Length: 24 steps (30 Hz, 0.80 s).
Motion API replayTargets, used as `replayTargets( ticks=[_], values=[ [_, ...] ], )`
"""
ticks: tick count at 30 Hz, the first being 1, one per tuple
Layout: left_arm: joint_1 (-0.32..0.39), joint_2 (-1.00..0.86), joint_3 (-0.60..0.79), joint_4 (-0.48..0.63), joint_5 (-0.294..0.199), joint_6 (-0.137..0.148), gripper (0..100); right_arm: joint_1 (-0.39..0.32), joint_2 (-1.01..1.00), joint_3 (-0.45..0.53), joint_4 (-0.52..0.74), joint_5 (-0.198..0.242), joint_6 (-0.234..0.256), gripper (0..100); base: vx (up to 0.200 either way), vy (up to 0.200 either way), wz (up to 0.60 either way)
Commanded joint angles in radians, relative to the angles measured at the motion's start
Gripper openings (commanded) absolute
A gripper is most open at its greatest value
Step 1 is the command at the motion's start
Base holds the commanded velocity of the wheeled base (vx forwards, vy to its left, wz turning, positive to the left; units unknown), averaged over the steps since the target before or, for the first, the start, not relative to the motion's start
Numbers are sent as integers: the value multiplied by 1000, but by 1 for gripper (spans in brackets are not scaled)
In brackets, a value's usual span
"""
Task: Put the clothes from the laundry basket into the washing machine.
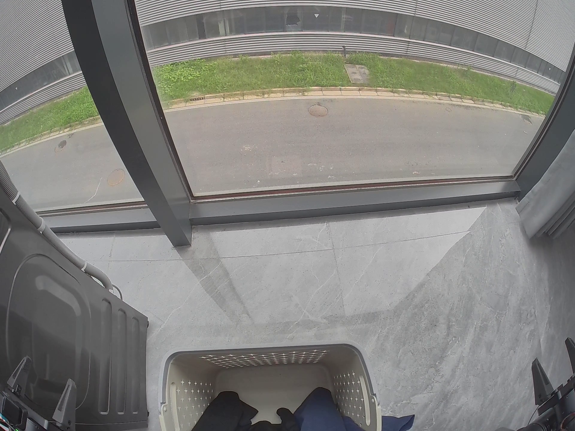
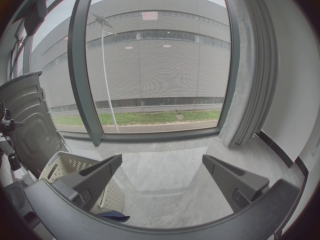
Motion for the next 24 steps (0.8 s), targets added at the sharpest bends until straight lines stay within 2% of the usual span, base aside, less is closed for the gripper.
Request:
replayTargets(
  ticks=[1,12,24],
  values=[
    [0,-17,18,-1,0,0,100,1,-12,18,0,0,0,100,0,0,0],
    [0,-17,18,-1,0,0,100,1,-12,18,0,0,0,100,0,0,0],
    [0,-17,18,-1,0,0,100,1,-12,18,0,0,0,100,-200,0,0]
  ],
)
